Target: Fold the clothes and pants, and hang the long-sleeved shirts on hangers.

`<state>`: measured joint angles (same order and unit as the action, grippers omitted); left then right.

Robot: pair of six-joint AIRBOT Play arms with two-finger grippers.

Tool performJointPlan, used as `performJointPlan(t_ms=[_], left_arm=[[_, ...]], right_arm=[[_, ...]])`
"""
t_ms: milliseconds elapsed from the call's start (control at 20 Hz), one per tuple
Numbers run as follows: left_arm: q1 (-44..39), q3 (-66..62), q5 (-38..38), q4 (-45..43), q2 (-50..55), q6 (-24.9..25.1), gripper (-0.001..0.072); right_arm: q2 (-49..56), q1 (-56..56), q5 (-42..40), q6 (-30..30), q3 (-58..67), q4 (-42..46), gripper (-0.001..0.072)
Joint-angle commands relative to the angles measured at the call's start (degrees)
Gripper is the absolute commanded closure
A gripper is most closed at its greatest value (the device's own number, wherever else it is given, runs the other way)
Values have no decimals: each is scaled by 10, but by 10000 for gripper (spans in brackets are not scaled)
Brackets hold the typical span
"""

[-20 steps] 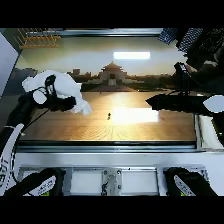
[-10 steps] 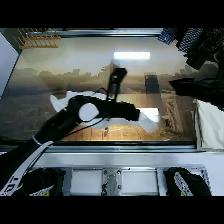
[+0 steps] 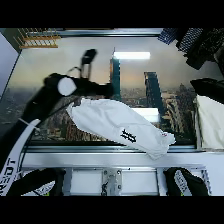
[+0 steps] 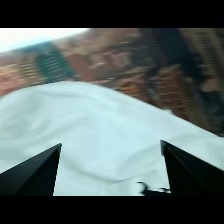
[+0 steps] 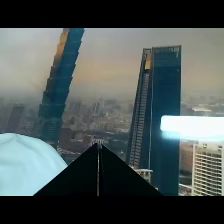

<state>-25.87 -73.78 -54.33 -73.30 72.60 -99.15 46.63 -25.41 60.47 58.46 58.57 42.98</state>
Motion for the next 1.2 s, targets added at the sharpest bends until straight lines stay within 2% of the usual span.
performJointPlan(t_ms=[0,100,200,500,550,600,650,700,750,1000,1150], left_arm=[[180,115,-39,-66,-49,-10,29],[256,183,-23,-59,-48,-10,29],[291,222,4,-40,-22,-8,29],[279,203,35,-37,96,-6,30],[279,192,35,-37,112,-8,112],[279,182,35,-37,123,-8,307],[279,171,36,-37,133,-8,498],[279,162,36,-37,138,-7,688],[279,154,37,-37,139,-7,703],[279,126,34,-37,139,-2,703],[279,114,30,-36,136,0,703]], right_arm=[[-1,-5,18,11,-6,51,696],[0,-6,17,37,-19,92,696],[0,-6,16,55,-40,129,695],[-1,-7,25,125,-116,253,695],[-1,-7,35,135,-130,279,692],[0,-7,43,145,-146,302,686],[0,-7,52,153,-165,317,576],[0,-7,60,153,-186,322,265],[0,-7,60,153,-211,324,-5],[29,-6,42,153,-316,305,-5],[75,-5,14,130,-333,228,-4]])
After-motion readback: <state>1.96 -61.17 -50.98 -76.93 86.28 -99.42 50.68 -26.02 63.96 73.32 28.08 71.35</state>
